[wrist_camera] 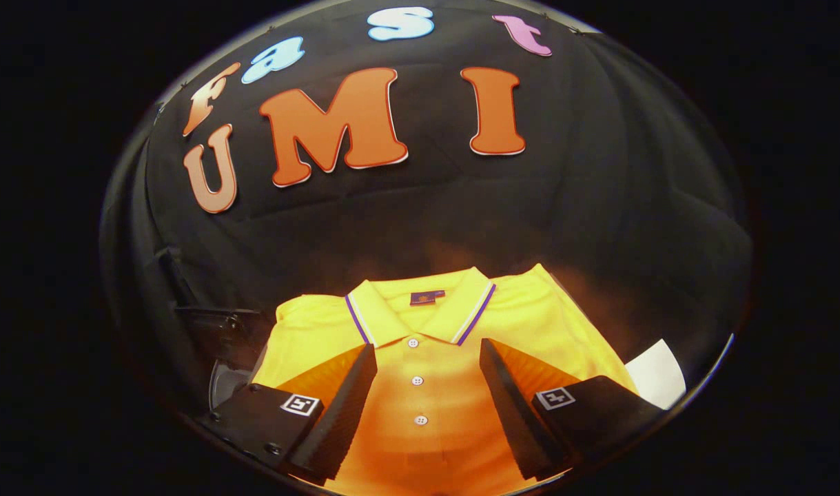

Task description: Put the clothes into the washing machine and then close the washing machine lid.

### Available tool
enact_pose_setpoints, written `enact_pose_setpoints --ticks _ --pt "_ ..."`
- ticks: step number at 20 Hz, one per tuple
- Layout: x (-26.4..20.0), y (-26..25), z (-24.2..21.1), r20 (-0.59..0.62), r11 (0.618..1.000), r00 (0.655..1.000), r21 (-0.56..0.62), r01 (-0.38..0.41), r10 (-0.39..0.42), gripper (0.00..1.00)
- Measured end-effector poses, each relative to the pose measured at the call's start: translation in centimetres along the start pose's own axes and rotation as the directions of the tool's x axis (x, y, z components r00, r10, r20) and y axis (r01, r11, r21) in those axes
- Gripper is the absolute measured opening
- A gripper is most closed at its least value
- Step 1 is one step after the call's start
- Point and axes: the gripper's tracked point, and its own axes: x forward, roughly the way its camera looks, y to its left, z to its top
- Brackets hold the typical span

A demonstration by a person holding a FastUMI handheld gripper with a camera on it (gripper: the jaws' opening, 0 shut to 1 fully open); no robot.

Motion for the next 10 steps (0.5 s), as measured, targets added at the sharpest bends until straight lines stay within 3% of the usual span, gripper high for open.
enact_pose_setpoints --ticks 7,10 --pt "1.8 -0.2 -2.8 -0.191 0.996 0.981 -0.080 0.025 -0.040 0.98" --pt "1.7 0.0 -2.5 -0.234 0.998 0.971 -0.060 0.035 -0.048 0.98"
